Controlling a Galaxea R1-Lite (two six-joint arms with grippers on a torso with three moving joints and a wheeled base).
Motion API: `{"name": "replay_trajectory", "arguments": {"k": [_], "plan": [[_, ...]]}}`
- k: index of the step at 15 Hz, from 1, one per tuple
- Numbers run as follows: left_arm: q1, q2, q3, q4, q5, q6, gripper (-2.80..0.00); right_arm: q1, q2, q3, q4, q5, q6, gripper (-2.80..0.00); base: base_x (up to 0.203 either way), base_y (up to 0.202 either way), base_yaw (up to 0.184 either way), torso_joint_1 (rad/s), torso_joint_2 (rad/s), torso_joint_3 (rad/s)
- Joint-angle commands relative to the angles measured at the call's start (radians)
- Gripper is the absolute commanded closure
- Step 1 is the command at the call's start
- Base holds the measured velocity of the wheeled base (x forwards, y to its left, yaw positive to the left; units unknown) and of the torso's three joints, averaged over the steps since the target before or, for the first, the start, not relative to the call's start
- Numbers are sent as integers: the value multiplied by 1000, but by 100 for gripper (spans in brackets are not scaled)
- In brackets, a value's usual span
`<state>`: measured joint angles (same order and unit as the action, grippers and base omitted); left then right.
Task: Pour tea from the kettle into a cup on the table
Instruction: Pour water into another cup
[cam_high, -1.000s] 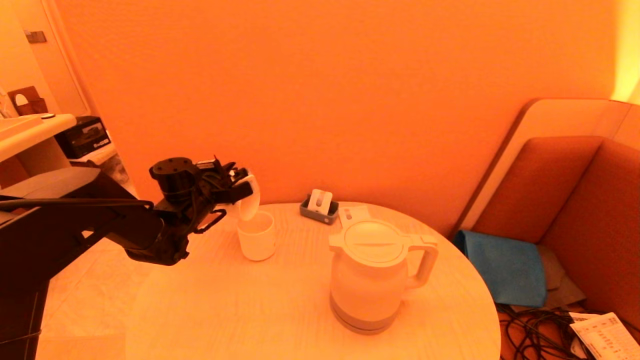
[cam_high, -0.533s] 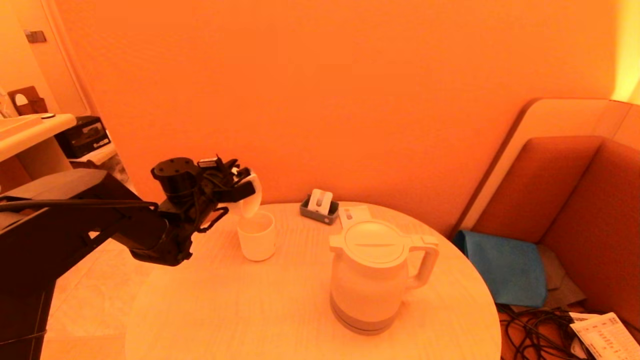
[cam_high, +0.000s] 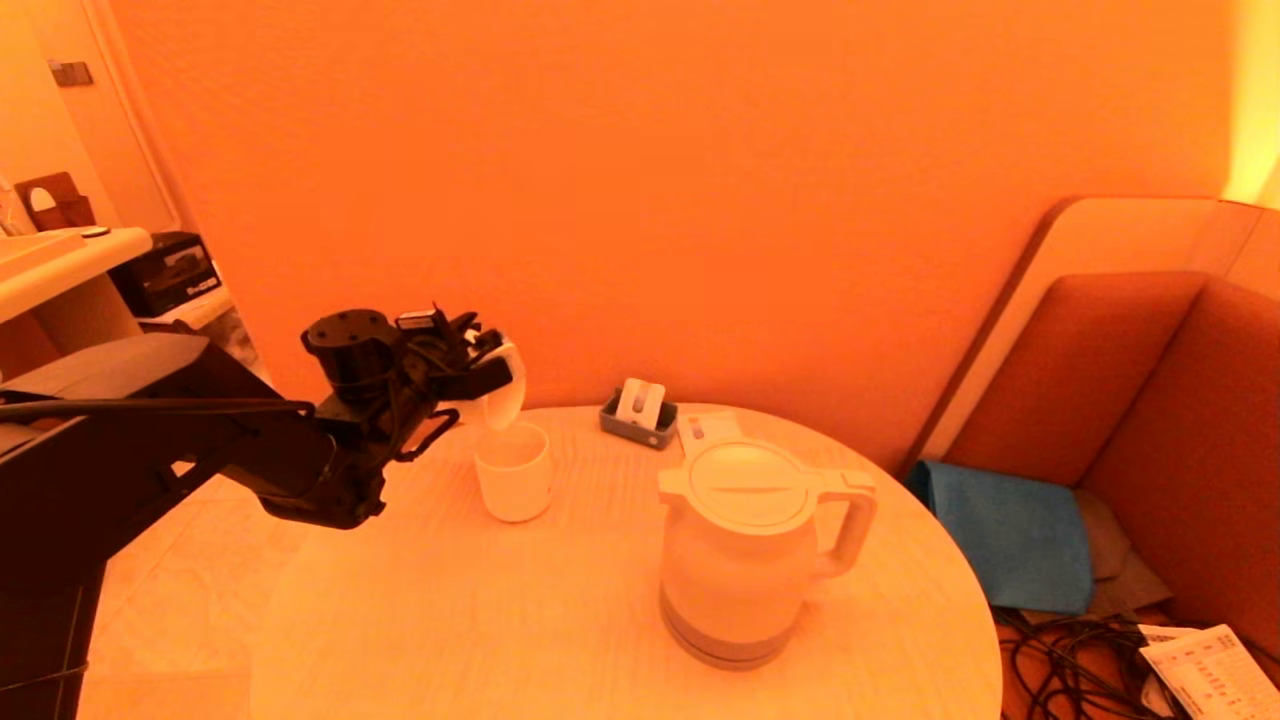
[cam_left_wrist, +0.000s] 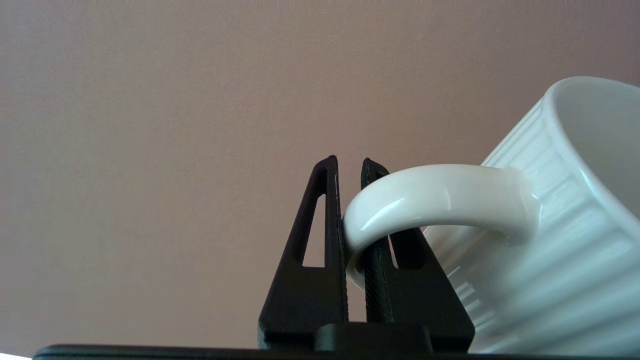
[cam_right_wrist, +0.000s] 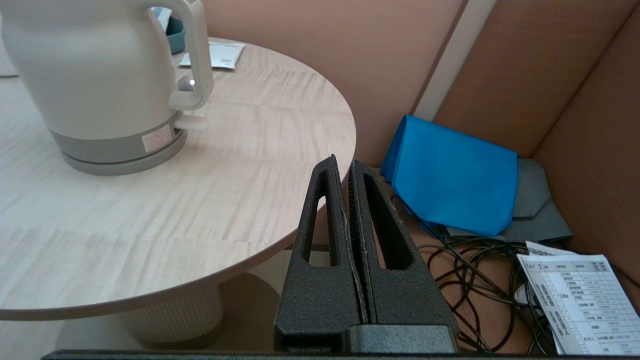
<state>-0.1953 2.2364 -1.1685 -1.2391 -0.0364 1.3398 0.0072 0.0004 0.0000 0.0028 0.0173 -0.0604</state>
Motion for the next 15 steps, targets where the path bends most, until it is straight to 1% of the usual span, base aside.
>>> {"name": "replay_trajectory", "arguments": {"k": [1,15], "plan": [[1,-8,1,-6,0,7,0,0,0,0,0,1,-1,0,0,0,0,0,0,0],[-7,-46,16,-11,0,7,0,0,0,0,0,1,-1,0,0,0,0,0,0,0]]}}
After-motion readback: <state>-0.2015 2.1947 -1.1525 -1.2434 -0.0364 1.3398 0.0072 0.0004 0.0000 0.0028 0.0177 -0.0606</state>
